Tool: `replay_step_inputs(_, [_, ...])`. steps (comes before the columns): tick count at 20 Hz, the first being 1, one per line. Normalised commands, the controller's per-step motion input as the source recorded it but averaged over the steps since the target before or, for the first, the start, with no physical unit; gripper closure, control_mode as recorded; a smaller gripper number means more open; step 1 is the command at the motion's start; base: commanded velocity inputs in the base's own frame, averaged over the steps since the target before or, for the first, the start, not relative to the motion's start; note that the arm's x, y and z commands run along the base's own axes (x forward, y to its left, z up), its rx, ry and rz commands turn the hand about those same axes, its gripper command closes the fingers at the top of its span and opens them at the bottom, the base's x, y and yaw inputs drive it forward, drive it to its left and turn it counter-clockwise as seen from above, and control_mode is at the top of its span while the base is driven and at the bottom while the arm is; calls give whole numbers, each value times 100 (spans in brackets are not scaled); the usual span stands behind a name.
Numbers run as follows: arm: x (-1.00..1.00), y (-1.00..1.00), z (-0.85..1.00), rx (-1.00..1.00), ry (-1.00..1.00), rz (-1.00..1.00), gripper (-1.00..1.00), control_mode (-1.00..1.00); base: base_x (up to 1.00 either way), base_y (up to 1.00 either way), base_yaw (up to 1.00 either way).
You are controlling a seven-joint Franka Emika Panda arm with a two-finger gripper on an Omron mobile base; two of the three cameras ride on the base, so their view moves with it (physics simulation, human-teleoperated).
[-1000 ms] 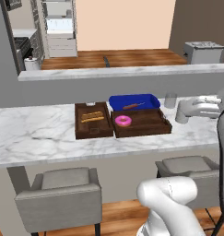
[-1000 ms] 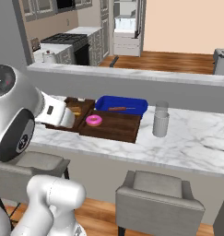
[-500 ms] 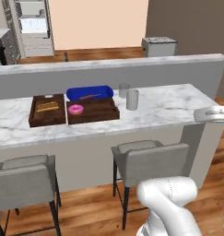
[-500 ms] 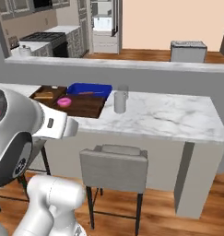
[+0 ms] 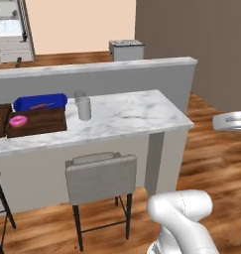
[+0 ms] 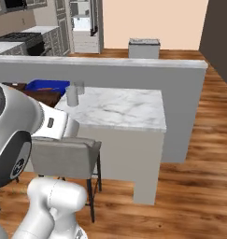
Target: Take the donuts from the fridge and place them on the empty tray on the dining counter.
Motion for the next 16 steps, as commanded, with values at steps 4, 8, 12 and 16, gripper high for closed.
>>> replay_step_inputs(4, [0, 0, 0, 0, 0, 0, -100, 100, 71, -100, 5])
replay_step_inputs(8, [0, 0, 0, 0, 0, 0, -100, 100, 49, -100, 15])
replay_step_inputs(12, [0, 0, 0, 0, 0, 0, -100, 100, 47, -100, 14])
replay_step_inputs(16, [0, 0, 0, 0, 0, 0, -100, 100, 13, -100, 12])
